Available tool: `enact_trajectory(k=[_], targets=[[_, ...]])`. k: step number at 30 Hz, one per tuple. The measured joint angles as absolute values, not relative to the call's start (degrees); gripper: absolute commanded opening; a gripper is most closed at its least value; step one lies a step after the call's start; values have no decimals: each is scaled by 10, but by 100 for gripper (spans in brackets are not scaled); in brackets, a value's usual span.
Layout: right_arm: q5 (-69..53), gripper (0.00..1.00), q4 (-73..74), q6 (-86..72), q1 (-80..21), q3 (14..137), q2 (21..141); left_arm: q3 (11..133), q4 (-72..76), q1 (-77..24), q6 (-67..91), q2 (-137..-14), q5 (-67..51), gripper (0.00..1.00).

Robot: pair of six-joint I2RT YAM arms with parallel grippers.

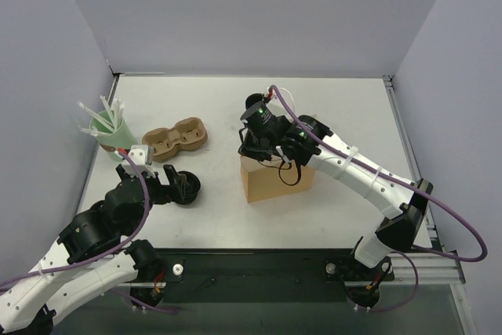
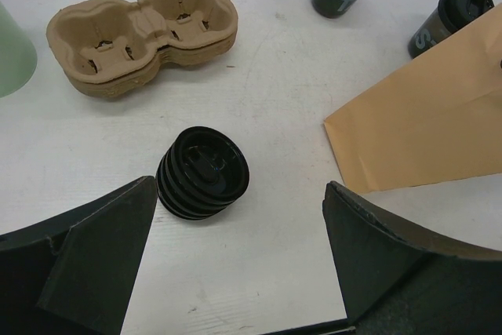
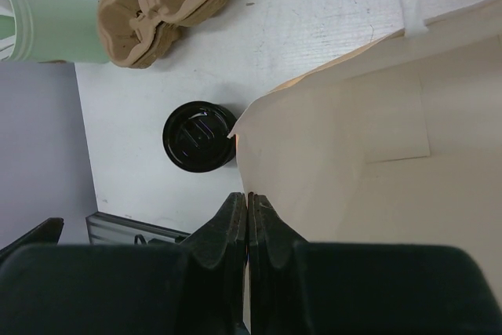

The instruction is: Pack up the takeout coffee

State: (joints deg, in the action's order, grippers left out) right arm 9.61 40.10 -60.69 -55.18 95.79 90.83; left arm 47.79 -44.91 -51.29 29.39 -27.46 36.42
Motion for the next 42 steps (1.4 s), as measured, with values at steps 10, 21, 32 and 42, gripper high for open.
enact_trajectory(k=[10,21,32,42], targets=[[95,25,392,-627,-552,958,910,478,-449,-513,296,-276,366,97],[66,73,385,-561,-518,969,909,489,-505,-551,335,-304,409,97],[84,78,400,-337,-507,969,765,680,-581,-534,377,-483,453,97],[146,75,440,-236,-507,936,644,724,-531,-257,335,-659,281,84]])
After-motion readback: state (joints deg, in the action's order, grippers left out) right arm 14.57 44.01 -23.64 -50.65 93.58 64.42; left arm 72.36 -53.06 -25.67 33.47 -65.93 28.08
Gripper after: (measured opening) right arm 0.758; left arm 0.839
